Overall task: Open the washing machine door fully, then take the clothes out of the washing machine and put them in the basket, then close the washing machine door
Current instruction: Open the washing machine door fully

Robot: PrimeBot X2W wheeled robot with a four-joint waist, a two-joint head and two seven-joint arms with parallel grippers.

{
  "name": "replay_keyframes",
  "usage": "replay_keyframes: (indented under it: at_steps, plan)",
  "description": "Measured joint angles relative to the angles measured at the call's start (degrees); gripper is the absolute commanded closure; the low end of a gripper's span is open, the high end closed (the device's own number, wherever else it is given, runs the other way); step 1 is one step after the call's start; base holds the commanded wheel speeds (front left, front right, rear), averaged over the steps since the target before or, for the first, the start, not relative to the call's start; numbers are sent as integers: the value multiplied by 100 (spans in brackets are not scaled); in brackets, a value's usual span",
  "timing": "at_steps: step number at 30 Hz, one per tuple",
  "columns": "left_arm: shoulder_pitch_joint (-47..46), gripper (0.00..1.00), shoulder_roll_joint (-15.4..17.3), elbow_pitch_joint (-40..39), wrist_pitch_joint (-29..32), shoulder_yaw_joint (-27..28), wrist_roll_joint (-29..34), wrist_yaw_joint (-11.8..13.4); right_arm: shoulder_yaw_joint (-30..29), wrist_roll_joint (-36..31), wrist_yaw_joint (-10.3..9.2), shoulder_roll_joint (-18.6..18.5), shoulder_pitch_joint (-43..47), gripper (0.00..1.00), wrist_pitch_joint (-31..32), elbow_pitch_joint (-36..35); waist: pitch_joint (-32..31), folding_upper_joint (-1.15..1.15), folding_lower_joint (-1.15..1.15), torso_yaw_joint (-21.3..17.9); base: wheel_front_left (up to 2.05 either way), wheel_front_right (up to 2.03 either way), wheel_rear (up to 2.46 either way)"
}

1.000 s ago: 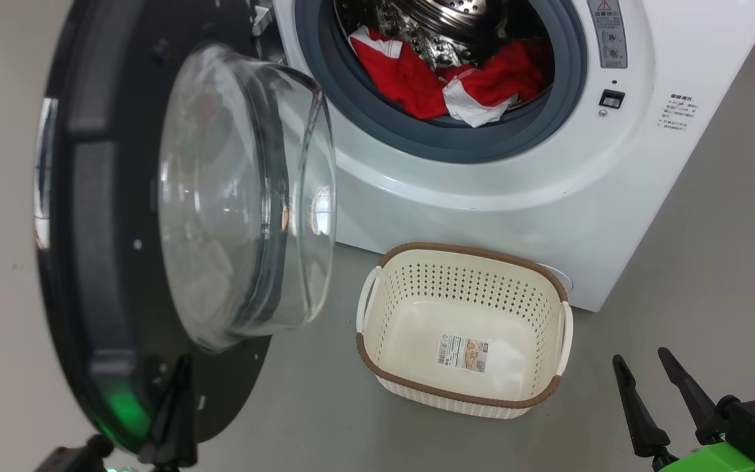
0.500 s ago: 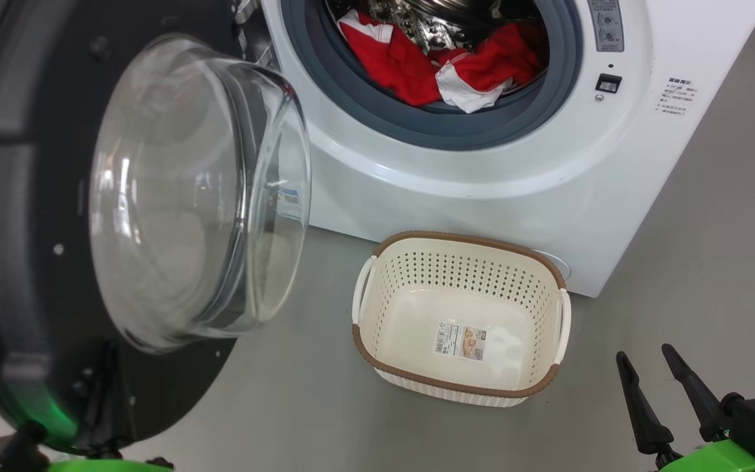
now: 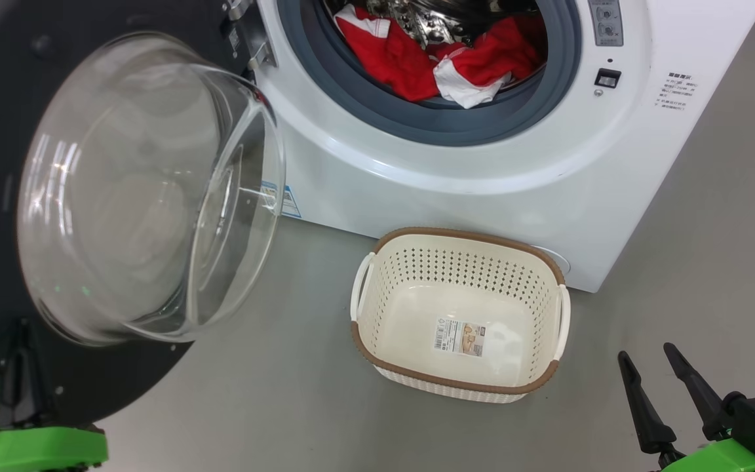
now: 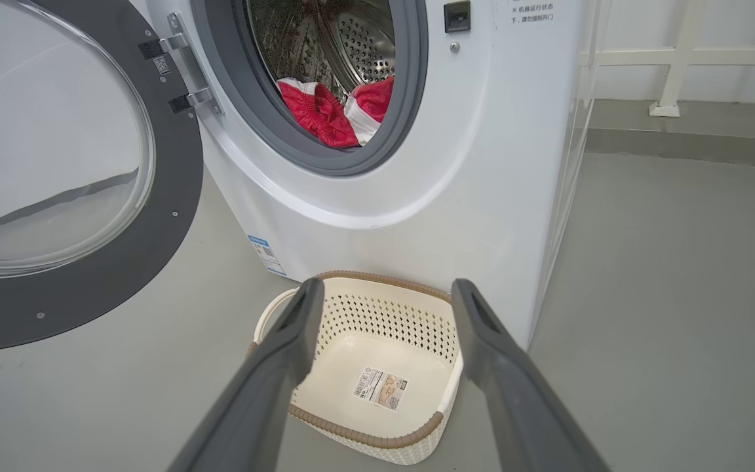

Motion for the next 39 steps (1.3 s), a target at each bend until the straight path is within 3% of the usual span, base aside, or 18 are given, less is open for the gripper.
replay_keyframes:
  at_steps: [7, 28, 39]
  plan:
    - [-355, 100, 47, 392, -1, 432, 208, -3, 9, 0, 0, -46, -10, 0, 0, -7, 50, 0, 0, -53, 0, 0, 0]
    - [-1118, 100, 700, 1463, -9, 993, 309, -4, 36, -1, 0, -108, -136, 0, 0, -53, 210, 0, 0, -212, 0, 0, 0]
    - [-1218, 100, 738, 1608, -9, 1088, 310, -4, 30, -11, 0, -122, -137, 0, 0, -64, 242, 0, 0, -238, 0, 0, 0]
